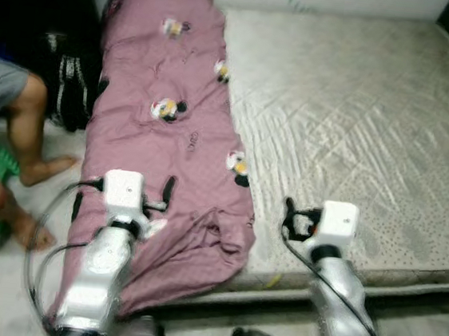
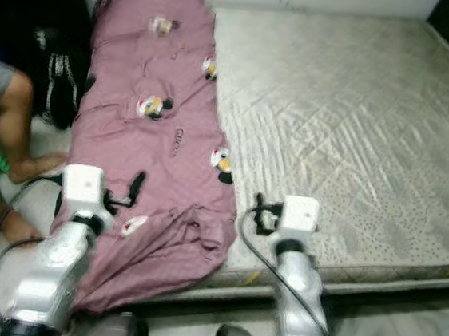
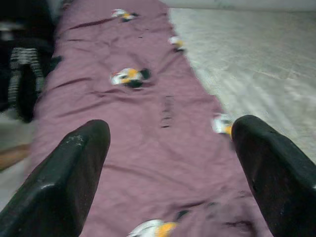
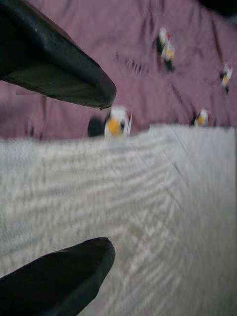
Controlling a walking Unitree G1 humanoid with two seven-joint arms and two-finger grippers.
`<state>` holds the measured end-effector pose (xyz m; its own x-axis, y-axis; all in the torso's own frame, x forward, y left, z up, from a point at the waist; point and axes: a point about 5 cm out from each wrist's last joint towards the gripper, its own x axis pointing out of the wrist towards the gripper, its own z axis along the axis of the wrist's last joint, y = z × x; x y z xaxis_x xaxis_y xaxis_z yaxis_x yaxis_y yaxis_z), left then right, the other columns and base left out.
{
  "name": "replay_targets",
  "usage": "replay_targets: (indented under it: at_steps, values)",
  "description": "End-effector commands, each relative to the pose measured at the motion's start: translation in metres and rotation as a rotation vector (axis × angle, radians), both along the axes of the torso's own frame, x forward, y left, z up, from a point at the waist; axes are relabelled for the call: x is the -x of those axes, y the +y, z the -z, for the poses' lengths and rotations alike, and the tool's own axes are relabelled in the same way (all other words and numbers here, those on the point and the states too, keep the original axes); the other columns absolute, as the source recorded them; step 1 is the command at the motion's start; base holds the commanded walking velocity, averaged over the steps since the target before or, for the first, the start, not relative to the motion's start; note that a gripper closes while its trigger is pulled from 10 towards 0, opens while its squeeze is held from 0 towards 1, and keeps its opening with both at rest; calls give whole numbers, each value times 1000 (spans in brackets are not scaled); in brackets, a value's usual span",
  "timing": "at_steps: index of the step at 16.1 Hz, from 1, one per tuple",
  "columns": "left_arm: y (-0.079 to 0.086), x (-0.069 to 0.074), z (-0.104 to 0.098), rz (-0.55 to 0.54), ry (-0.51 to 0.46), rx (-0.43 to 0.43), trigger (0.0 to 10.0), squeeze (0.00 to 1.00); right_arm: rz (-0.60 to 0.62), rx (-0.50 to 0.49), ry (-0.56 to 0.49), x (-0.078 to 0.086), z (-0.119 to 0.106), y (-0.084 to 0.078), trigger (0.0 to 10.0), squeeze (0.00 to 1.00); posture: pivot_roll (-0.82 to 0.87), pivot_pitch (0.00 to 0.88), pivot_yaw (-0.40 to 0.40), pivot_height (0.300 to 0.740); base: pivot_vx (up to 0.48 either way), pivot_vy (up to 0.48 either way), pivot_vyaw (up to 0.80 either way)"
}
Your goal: Clean up the room
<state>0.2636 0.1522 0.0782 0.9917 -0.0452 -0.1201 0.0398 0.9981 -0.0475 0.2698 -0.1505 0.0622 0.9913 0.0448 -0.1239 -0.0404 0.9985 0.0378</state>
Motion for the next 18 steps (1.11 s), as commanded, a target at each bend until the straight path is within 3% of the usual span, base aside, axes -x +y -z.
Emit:
replay_targets:
  at_steps: [1,6,16,18]
  values:
    - [0,1,0,-13,-3,2,10000,0,3,10,-3,0,-1,-4,10000,0,0,113,10,740,0,0,0]
    - [0,1,1,-18,4,0,10000,0,1,9,-6,-1,-2,-4,10000,0,-2,110,6,736,0,0,0]
    - [-1,0,3,-15,15,-10,10000,0,-2,7,-8,-3,-2,-4,10000,0,-4,110,10,621,0,0,0]
    - [-1,-1,3,-21,13,-9,10000,0,-2,7,-8,-3,-3,-4,10000,0,-5,108,8,621,0,0,0]
